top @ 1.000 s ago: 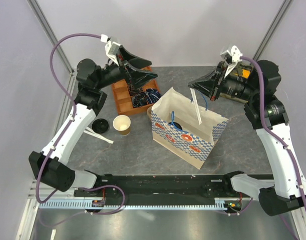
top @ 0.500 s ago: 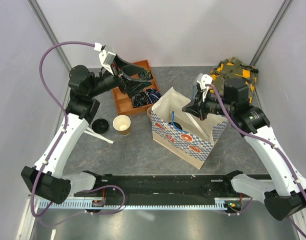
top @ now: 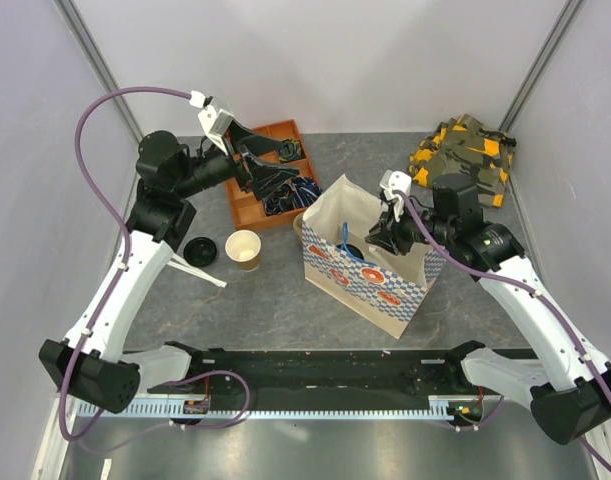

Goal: Pack the takeout coffee

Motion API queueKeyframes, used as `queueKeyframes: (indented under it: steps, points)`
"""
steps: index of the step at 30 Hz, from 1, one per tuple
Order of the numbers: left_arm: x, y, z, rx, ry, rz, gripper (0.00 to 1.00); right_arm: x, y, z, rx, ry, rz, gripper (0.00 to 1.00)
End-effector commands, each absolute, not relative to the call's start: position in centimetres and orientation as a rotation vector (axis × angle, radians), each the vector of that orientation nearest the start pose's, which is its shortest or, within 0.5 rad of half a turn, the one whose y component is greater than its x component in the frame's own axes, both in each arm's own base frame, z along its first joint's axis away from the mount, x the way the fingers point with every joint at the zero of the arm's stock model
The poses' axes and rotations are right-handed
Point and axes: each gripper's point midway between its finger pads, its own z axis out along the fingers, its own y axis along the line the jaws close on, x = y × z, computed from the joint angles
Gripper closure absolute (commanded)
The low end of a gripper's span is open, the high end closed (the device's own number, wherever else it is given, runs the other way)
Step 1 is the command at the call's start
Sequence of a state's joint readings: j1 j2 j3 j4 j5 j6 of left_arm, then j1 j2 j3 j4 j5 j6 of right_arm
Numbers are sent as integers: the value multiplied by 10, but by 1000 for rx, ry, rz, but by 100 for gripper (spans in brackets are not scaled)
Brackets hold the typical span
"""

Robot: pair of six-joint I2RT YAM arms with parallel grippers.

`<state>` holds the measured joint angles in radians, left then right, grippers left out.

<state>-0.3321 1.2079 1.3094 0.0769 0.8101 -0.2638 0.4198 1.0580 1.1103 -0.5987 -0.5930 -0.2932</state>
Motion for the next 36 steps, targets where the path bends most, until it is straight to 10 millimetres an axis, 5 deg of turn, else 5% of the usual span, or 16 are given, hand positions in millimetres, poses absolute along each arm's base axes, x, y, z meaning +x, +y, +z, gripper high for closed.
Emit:
queueKeyframes:
  steps: [1, 6, 11, 17, 18, 20, 21, 22, 25, 31, 36]
  points:
    - [291, -233, 444, 748, 1331, -951, 8, 247, 208, 276, -1061, 1739, 678, 65]
    - [294, -227, 431, 714, 1402, -928, 5, 252, 211, 298, -1031, 1695, 680, 51]
    - [305, -217, 418, 667, 1480, -909, 2, 258, 217, 345, -961, 1598, 695, 42]
    - [324, -197, 414, 601, 1597, -889, 0, 277, 220, 421, -841, 1438, 668, 7]
    - [331, -194, 398, 570, 1689, -902, 0, 283, 221, 432, -820, 1410, 658, 2]
    - [340, -182, 411, 549, 1709, -869, 0, 294, 217, 454, -754, 1381, 627, 2]
    - [348, -179, 387, 518, 1835, -882, 0, 299, 215, 464, -721, 1365, 607, 2]
    - [355, -169, 406, 515, 1813, -839, 0, 302, 212, 478, -692, 1343, 592, 2]
    - [370, -148, 399, 445, 1929, -828, 0, 319, 202, 493, -601, 1349, 536, 2]
    - [382, -115, 387, 380, 2026, -746, 0, 357, 161, 492, -405, 1430, 502, 2]
    - [392, -102, 361, 363, 2141, -663, 0, 382, 113, 453, -341, 1557, 383, 2]
